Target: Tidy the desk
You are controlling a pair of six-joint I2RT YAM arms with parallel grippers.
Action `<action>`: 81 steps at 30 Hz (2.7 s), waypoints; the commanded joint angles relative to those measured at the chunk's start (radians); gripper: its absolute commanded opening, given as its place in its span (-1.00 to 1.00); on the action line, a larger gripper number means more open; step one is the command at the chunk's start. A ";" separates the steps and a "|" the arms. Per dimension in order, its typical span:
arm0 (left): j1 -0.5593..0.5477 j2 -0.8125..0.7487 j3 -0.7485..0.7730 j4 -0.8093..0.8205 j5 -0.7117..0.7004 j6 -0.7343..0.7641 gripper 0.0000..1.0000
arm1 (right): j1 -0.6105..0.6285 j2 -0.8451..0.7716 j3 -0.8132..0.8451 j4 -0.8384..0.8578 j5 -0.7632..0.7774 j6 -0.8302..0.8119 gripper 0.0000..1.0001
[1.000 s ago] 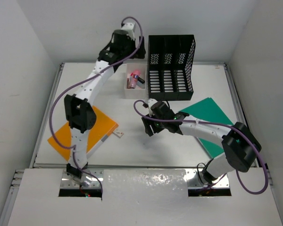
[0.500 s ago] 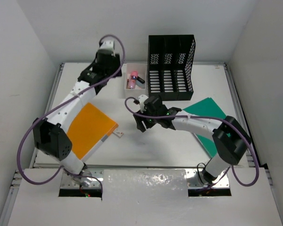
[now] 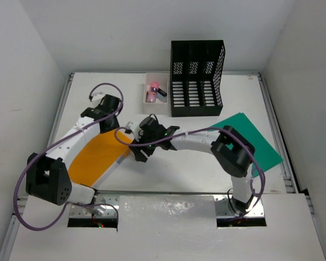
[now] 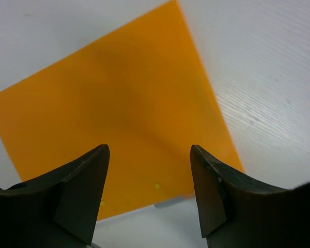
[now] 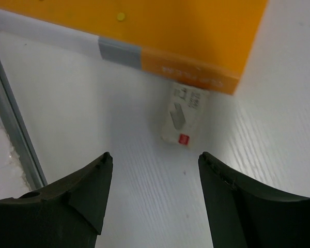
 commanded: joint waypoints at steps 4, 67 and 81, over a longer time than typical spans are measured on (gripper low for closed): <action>0.109 -0.124 -0.019 -0.030 -0.052 -0.016 0.22 | 0.029 0.142 0.177 -0.015 -0.042 -0.064 0.32; 0.115 -0.370 -0.070 -0.040 -0.025 0.055 0.28 | 0.056 -0.080 0.263 -0.179 0.716 -0.214 -1.00; 0.115 -0.356 -0.114 -0.015 0.051 0.059 0.30 | -0.264 0.301 0.737 0.023 0.914 -0.285 -1.00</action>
